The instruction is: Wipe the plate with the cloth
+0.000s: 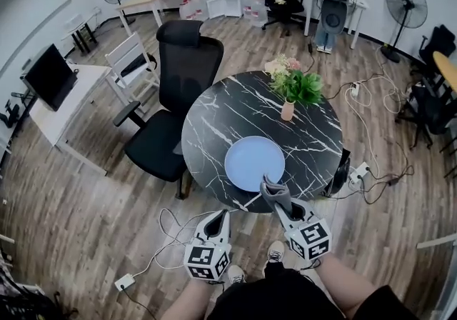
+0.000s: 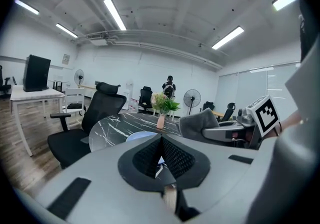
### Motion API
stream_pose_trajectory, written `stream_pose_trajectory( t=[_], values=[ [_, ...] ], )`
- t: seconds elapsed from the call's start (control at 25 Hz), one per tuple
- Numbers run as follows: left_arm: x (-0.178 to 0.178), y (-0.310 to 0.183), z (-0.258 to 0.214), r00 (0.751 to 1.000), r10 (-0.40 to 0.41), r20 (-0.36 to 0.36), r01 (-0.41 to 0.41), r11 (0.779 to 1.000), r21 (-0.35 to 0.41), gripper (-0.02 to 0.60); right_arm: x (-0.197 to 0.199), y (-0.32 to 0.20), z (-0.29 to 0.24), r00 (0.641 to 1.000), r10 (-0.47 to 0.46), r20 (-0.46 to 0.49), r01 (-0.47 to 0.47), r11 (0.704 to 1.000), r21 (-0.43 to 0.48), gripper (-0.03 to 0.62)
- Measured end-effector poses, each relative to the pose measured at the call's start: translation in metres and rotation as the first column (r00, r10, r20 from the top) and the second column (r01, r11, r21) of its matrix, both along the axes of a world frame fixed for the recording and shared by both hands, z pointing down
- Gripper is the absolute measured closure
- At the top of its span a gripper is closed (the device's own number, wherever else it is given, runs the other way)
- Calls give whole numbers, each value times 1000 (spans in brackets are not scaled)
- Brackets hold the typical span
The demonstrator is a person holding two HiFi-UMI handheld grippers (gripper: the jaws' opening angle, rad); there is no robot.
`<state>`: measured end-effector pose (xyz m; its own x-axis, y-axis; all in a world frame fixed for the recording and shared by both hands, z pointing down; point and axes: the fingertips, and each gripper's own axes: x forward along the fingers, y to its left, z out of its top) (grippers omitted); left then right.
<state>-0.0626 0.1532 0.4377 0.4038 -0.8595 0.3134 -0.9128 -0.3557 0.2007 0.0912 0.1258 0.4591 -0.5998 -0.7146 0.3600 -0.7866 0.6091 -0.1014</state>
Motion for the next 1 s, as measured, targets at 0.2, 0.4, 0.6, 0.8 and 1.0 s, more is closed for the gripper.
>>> stream_pose_trajectory(
  t=[0.2,0.4,0.6,0.8,1.0],
  values=[
    [-9,28,2,996,82,-44,-83,996,-23,563,-8,41,-7,996,85,5,-85,996,10,537],
    [-14,57,4,987,145,-62,-147,989,-20,563,-9,81,-8,986,166,13,-166,986,9,537],
    [-15,74,5,978,190,-81,-193,981,-23,563,-9,112,-13,973,230,7,-231,973,14,537],
    [-11,85,3,967,243,-82,-245,970,-11,563,-5,131,-17,960,280,10,-280,960,21,537],
    [-11,89,0,962,262,-79,-263,965,-4,563,-6,140,-19,956,294,12,-294,955,27,537]
  ],
)
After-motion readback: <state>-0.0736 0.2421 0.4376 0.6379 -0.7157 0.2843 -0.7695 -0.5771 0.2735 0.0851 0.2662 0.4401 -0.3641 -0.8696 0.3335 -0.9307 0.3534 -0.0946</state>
